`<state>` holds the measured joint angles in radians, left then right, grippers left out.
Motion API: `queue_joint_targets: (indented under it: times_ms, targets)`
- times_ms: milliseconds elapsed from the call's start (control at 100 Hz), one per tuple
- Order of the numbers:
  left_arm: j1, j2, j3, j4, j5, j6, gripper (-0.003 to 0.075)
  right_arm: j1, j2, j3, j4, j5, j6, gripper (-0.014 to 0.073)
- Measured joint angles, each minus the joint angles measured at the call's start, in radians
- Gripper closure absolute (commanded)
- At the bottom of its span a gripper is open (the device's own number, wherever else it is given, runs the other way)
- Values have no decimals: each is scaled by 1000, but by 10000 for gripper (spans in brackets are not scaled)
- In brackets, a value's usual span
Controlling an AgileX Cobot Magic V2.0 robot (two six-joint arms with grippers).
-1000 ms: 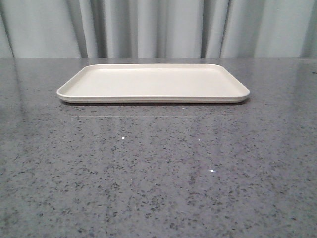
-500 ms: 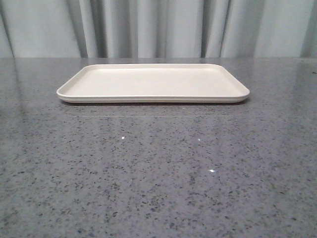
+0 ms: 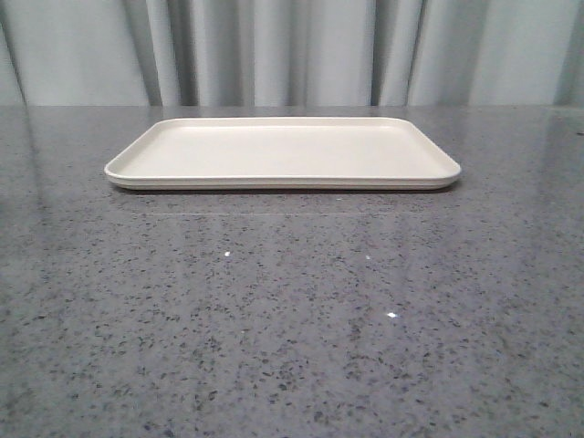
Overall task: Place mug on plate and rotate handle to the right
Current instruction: 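Move the left gripper above the rim of the white mug, then lower the open left gripper over the mug rim and close on it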
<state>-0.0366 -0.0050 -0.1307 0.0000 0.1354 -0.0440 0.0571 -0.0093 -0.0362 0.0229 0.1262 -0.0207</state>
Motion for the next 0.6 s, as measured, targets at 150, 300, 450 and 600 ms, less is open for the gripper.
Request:
queue_joint_targets:
  times_ms: [150,300,450,600]
  targets:
    - [0,14,-80,0,55,0,739,0,0,-73,6,65,0,652]
    - [0,73,-144,0,110,0,739,0,53,-134,29,132,0,652]
    - [0,142,-192,-20,136,0,739,0,143,-194,42,185,0,652]
    - [0,212,-231,-47,149,0,739,0,234,-251,45,207,0,652]
